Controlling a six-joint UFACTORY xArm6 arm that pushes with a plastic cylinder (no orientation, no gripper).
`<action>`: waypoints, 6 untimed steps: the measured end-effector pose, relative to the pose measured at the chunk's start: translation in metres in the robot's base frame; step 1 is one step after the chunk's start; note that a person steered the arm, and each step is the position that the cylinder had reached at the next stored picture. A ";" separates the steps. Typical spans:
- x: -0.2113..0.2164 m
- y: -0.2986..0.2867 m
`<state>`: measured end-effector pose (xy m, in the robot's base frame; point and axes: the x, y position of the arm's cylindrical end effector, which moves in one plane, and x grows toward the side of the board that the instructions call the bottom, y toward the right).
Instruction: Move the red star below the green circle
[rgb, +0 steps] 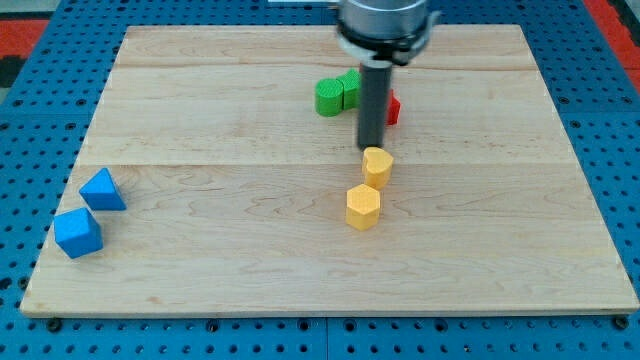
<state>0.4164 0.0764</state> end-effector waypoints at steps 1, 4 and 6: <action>-0.012 0.057; -0.055 -0.061; -0.083 -0.033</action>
